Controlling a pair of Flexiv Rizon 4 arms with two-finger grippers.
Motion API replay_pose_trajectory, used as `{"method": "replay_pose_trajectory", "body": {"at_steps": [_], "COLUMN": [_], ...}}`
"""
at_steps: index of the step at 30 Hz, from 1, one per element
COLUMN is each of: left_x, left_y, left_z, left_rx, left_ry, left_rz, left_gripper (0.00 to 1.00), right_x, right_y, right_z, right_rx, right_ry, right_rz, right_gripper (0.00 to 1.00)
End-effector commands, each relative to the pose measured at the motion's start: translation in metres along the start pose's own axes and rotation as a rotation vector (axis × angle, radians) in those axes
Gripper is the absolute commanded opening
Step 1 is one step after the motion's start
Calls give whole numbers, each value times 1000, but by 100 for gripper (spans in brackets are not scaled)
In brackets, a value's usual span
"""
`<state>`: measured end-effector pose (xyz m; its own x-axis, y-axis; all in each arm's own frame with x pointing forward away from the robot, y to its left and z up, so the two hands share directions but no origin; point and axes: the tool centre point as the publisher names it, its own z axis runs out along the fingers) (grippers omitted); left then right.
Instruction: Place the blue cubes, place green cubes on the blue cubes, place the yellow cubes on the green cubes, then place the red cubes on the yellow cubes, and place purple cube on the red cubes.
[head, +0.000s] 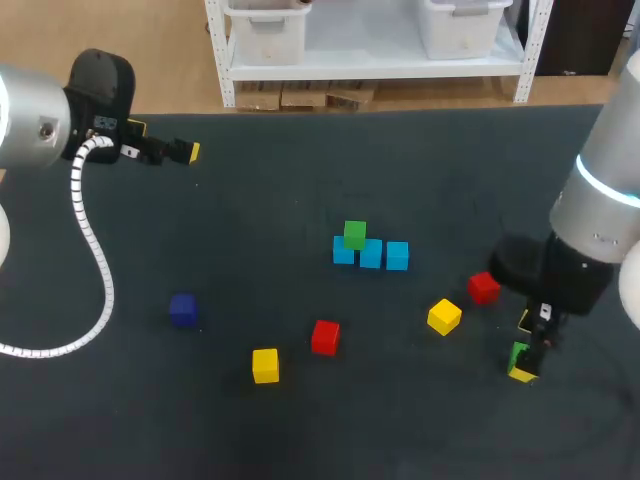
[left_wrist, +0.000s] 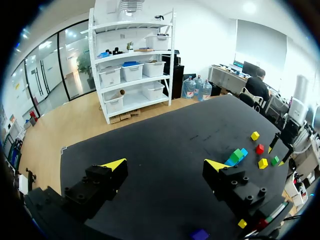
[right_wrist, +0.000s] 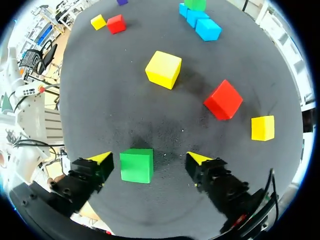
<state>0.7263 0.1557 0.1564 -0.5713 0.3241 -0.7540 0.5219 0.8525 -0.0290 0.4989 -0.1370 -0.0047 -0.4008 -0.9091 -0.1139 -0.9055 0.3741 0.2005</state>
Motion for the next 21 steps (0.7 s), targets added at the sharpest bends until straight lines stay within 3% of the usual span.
{"method": "replay_pose_trajectory", "body": {"at_steps": [1, 2, 15, 21], "left_x": [1, 1, 1, 1], "left_y": [2, 2, 2, 2], "left_z": [0, 0, 0, 0], "left_rx": [11, 11, 11, 11], "left_ry": [-4, -4, -4, -4], "left_rz": [2, 2, 2, 2], "left_gripper": [100, 100, 100, 100], "right_x": [-1, -1, 1, -26], "right_y": [-3, -3, -1, -16], "right_z": [-1, -2, -17, -48], "right_rx": [-31, -27, -22, 29], "right_ry": [4, 5, 26, -37], "right_rz": [-5, -8, -59, -127], "right_gripper": [22, 0, 0, 0]}}
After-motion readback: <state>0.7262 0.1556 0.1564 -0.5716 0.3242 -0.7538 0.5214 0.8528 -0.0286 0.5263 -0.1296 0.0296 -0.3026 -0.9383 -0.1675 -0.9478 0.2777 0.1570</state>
